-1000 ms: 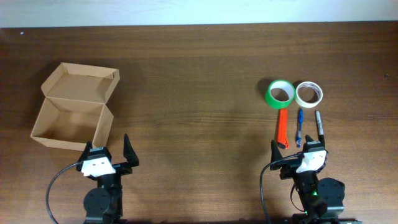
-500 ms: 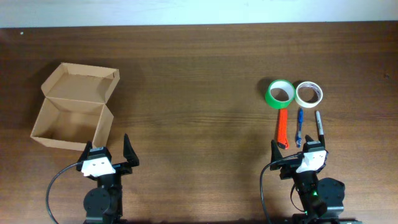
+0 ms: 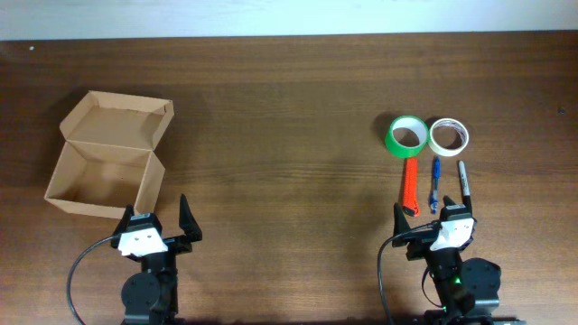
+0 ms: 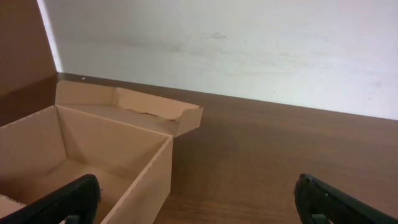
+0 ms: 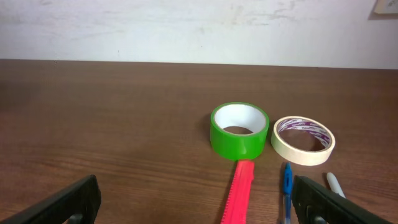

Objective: Pack container

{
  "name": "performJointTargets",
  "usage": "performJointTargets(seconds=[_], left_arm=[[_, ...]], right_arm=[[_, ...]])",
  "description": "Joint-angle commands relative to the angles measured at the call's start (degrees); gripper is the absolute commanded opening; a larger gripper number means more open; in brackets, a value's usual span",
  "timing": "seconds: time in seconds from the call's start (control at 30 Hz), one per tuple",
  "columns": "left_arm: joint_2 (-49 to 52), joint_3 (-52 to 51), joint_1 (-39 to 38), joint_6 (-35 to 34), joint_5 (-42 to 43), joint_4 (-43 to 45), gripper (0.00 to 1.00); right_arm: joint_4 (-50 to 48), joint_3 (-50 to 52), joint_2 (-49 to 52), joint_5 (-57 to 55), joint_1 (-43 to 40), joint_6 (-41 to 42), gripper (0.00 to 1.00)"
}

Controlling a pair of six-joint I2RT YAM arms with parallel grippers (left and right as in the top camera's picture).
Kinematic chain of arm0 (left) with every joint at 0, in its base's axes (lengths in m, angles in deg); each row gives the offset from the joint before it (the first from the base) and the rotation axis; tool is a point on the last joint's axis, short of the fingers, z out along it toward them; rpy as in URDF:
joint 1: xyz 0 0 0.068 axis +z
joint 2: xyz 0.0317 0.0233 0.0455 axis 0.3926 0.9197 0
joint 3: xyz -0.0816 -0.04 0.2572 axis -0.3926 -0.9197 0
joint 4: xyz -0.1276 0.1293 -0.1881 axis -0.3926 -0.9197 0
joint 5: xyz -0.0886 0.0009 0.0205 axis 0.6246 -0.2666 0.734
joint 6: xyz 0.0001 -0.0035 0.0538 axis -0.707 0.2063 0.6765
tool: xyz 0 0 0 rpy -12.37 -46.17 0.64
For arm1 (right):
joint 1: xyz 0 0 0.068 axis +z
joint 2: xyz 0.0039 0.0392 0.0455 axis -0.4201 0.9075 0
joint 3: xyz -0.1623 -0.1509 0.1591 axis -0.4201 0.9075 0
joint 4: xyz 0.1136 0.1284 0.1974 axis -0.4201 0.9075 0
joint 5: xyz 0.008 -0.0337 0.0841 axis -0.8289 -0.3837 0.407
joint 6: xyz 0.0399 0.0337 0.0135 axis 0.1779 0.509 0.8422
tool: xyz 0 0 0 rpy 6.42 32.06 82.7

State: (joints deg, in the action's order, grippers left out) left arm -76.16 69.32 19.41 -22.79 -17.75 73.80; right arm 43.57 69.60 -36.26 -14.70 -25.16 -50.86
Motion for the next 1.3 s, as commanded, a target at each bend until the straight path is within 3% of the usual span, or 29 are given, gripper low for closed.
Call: performJointTargets(seconds=[0.0, 1.1, 1.27], left_arm=[[-0.5, -0.3, 0.1, 0.1, -0.4, 0.0, 1.00], [-0.5, -0.3, 0.1, 0.1, -0.2, 0.0, 1.00], [-0.5, -0.2, 0.1, -0.3, 8.7, -0.7, 0.99]], right_arm=[[-0.2, 0.5, -0.7, 0.5, 0.3, 0.7, 0.99], [-0.2, 0.5, -0.7, 0.5, 0.3, 0.7, 0.99], [-0.2, 0.5, -0.7, 0.5, 0.3, 0.7, 0.99]])
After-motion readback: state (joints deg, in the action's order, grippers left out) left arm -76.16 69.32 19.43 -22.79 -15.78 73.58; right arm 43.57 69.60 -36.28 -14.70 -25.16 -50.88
